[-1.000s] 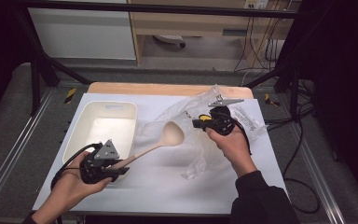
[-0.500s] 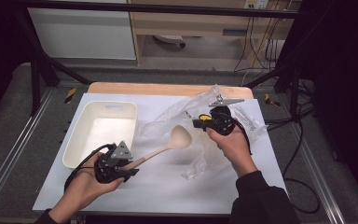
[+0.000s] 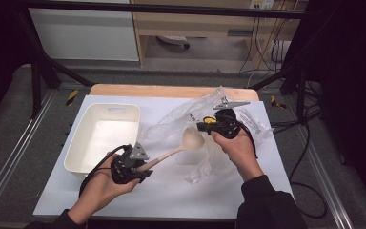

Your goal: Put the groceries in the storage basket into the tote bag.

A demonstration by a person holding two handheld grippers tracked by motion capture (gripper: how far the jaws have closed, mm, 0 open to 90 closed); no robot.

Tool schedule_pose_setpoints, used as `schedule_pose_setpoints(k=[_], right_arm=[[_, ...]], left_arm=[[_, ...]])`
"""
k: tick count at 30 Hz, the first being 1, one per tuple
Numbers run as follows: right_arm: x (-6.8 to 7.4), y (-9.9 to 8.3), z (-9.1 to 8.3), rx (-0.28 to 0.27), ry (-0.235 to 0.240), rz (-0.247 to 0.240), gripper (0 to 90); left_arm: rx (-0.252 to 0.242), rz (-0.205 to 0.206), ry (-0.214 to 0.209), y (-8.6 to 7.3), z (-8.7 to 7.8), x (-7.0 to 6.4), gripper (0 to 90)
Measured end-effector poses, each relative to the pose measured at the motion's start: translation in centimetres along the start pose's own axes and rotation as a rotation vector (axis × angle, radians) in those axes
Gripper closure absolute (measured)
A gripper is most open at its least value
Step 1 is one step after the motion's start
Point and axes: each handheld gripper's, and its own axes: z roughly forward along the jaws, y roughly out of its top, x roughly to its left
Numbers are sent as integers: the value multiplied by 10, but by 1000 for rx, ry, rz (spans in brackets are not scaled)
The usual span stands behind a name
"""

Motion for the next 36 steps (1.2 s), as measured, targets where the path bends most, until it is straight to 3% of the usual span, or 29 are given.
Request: schedule_pose_setpoints(k=[14, 29, 36], right_arm=[[3, 0, -2, 5, 1, -4, 900], [6, 0, 2, 7, 11, -14, 900], [4, 0, 0, 8, 9, -12, 900]], left_arm=[[0, 1, 6, 21, 24, -9, 689], [-21, -35, 6, 41, 55, -4, 689], [-18, -32, -5, 42, 60, -4, 689]])
